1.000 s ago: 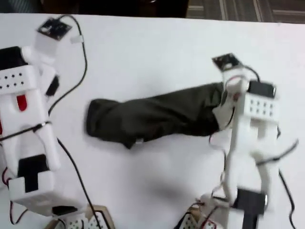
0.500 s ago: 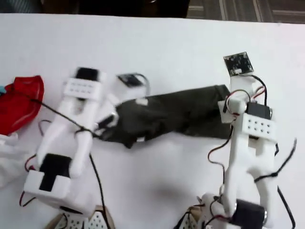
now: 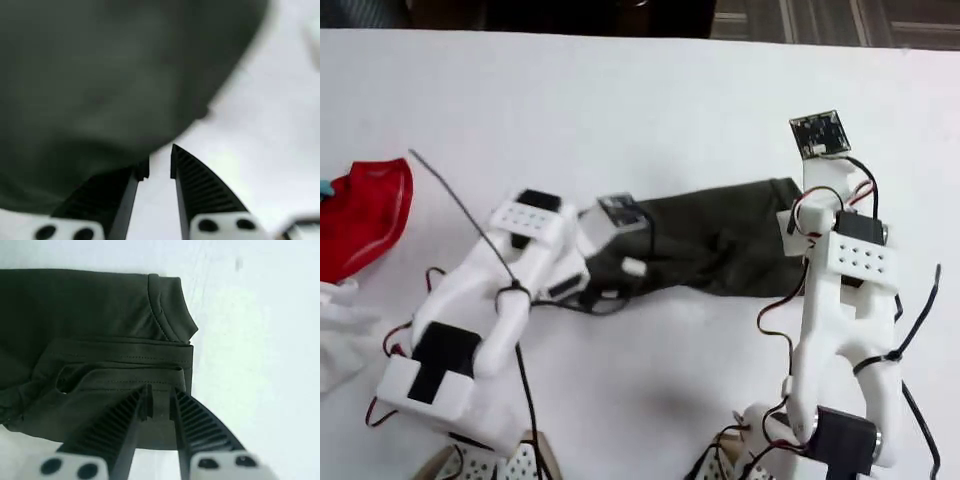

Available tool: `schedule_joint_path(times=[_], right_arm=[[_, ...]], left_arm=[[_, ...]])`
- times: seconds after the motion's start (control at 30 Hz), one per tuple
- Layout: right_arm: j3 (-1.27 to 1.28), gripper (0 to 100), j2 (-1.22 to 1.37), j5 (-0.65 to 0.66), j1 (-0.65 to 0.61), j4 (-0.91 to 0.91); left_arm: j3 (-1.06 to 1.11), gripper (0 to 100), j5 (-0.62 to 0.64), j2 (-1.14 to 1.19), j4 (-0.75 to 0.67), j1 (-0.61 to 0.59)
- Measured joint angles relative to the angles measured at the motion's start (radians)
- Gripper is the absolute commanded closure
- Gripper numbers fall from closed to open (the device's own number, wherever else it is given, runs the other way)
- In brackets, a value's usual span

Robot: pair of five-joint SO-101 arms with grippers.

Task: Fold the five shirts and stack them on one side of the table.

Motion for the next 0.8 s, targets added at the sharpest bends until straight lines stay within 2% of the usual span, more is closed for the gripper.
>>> schedule_joint_path(times=[0.2, 0.5, 0.63, 0.8], right_arm=[[0.000, 93.6, 0.000, 0.000, 0.000, 0.012], [0.000, 93.6, 0.003, 0.000, 0.000, 0.018], [0.000, 93.6, 0.005, 0.002, 0.000, 0.031], [0.000, 93.6, 0.005, 0.002, 0.000, 0.031]], left_arm=[[-0.149, 90, 0.078, 0.000, -0.054, -0.115], [-0.198, 90, 0.083, 0.000, -0.048, -0.121], [-0.198, 90, 0.083, 0.000, 0.021, -0.121], [-0.232, 90, 0.055, 0.000, 0.176, -0.115]])
